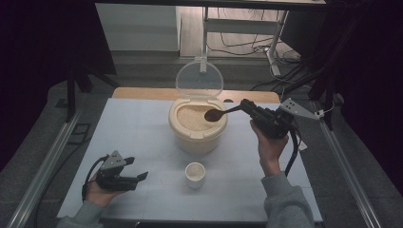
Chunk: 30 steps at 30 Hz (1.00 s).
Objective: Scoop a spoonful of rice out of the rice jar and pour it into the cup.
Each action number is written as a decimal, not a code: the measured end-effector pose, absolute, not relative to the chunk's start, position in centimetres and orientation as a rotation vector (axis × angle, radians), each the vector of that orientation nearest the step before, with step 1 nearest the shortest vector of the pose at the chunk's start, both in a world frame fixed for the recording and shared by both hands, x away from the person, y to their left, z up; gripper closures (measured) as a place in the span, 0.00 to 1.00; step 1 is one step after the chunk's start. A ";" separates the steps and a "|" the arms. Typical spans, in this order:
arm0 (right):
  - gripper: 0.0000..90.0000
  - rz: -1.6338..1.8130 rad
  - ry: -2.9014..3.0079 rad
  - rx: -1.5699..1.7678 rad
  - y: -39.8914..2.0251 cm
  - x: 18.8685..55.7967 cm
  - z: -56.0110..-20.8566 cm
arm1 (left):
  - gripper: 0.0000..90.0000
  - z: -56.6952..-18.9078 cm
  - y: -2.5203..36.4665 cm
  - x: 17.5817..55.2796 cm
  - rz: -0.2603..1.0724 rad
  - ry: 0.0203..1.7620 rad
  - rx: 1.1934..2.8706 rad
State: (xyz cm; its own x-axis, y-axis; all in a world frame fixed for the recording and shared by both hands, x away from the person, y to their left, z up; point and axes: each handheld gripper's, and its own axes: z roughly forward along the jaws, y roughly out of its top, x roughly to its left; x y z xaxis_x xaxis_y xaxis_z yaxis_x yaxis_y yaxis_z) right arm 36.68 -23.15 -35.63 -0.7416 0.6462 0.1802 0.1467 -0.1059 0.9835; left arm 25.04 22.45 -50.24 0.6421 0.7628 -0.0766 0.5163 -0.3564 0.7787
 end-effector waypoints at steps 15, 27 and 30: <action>0.92 1.627 1.851 0.864 -19.8 38.9 -35.9 | 0.24 -50.5 22.5 25.1 0.370 1.005 2.044; 0.92 1.649 1.929 1.042 -18.2 40.0 -38.7 | 0.24 -50.4 22.4 25.0 0.373 1.000 2.042; 0.92 1.691 1.924 1.126 -18.4 40.3 -39.3 | 0.24 -50.3 22.4 25.1 0.373 0.999 2.042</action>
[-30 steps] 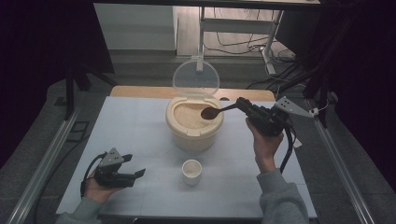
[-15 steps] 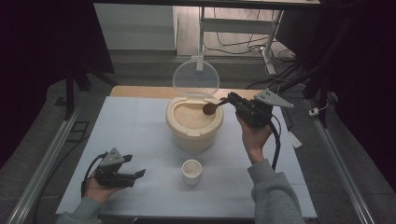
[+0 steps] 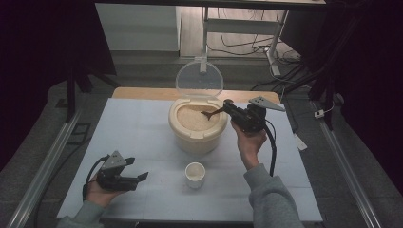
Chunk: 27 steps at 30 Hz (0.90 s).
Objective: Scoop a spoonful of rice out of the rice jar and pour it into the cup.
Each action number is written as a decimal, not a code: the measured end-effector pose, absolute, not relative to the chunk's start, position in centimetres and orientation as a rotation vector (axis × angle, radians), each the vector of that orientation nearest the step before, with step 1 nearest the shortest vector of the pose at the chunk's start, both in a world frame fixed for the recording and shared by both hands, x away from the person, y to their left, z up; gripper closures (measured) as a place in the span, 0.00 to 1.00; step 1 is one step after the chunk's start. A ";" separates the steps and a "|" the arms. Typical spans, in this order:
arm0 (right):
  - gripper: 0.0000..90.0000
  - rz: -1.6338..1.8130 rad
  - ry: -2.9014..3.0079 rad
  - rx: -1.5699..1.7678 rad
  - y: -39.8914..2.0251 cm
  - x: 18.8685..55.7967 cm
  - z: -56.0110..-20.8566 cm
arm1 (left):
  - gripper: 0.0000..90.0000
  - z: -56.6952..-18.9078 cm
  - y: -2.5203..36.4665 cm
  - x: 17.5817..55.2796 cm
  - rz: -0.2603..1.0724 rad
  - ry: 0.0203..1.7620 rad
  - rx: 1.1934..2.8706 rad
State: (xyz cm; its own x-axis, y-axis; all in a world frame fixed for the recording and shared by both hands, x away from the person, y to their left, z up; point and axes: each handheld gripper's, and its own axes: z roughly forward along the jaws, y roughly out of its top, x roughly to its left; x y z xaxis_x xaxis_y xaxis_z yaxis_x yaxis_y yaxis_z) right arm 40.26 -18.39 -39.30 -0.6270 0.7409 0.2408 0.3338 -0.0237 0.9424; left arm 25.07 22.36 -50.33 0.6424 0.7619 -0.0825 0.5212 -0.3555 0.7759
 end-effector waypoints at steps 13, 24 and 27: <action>0.91 1.840 1.887 1.360 -19.0 40.9 -40.0 | 0.24 -50.3 22.4 24.9 0.376 0.998 2.043; 0.91 1.984 1.814 1.541 -20.4 41.0 -41.2 | 0.24 -50.3 22.3 24.9 0.378 0.997 2.046; 0.92 1.995 1.811 1.550 -20.5 40.9 -41.1 | 0.24 -50.3 22.3 24.9 0.379 0.997 2.047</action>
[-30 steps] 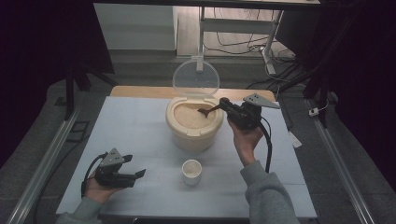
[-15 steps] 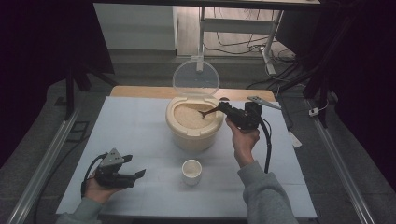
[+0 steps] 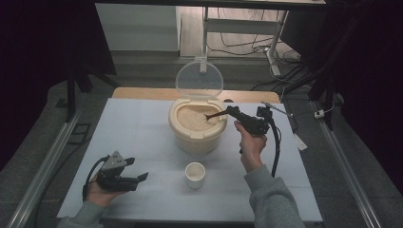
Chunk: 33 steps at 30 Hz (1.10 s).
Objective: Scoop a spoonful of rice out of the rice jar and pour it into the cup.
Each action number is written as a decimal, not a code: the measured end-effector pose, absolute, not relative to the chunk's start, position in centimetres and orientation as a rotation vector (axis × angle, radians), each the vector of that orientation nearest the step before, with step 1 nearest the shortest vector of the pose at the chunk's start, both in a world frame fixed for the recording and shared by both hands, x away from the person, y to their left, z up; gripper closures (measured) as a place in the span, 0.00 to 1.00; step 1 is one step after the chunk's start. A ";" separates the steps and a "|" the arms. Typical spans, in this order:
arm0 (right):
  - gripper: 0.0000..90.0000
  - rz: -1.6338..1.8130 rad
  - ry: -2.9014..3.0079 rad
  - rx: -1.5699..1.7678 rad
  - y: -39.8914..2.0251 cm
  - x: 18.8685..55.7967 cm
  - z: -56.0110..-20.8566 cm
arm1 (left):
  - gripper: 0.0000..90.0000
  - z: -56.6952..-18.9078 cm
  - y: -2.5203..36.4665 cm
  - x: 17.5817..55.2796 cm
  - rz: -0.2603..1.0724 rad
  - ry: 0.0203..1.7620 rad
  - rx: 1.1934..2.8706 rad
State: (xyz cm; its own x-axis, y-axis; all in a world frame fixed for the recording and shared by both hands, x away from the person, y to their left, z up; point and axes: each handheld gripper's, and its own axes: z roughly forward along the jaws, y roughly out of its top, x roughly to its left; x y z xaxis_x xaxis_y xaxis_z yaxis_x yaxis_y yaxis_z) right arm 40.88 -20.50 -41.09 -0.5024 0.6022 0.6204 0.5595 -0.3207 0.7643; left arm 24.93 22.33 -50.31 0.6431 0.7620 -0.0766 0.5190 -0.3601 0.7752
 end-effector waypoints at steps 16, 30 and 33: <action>0.92 2.071 1.787 1.620 -21.9 41.1 -40.8 | 0.25 -50.3 22.4 24.9 0.382 0.996 2.046; 0.92 2.125 1.766 1.697 -22.7 41.3 -40.8 | 0.25 -50.3 22.5 24.9 0.392 0.993 2.048; 0.92 2.138 1.761 1.705 -22.9 41.4 -40.8 | 0.25 -50.3 22.5 24.9 0.392 0.996 2.049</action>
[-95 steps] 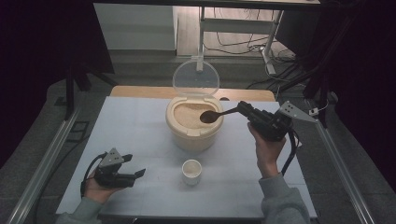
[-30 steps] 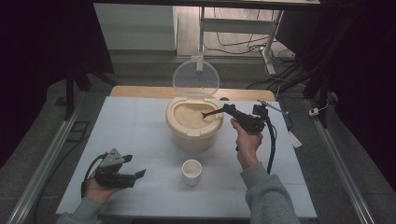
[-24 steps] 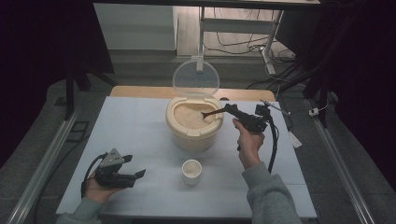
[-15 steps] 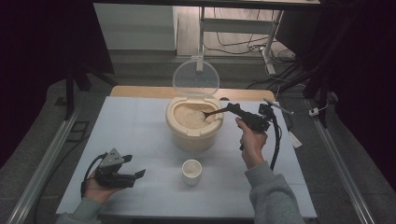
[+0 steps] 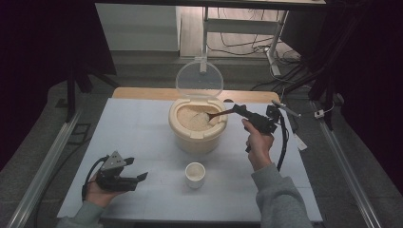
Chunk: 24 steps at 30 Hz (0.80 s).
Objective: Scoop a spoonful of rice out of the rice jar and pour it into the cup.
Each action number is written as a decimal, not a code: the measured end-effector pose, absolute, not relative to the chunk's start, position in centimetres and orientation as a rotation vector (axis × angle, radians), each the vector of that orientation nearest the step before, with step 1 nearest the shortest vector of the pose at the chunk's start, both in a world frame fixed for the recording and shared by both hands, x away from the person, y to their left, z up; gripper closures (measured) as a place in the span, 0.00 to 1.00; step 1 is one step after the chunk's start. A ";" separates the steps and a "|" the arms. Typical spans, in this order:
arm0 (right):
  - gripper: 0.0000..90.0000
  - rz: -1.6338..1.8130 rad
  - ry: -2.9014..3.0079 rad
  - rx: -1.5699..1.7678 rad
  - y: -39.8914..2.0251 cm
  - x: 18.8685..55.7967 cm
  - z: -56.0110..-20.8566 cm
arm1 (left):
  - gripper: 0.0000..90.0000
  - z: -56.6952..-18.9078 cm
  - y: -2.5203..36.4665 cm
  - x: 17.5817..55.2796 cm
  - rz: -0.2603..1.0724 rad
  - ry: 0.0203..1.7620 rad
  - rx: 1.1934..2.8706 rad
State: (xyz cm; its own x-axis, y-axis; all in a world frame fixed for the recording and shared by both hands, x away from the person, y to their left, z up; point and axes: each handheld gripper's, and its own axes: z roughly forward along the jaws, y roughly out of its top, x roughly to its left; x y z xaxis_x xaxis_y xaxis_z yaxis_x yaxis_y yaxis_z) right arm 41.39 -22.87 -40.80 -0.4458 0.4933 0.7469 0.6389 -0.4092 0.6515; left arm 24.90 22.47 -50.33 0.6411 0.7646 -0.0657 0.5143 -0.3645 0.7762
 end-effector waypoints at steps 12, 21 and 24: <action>0.92 -1.996 -1.609 -1.589 -23.4 41.4 -40.8 | 0.25 -50.3 22.4 24.9 0.397 0.995 2.054; 0.92 -1.996 -1.558 -1.588 -23.9 41.6 -40.8 | 0.25 -50.3 22.5 24.9 0.398 0.996 2.054; 0.92 -1.994 -1.541 -1.589 -24.0 41.6 -40.8 | 0.25 -50.3 22.5 24.9 0.399 0.996 2.054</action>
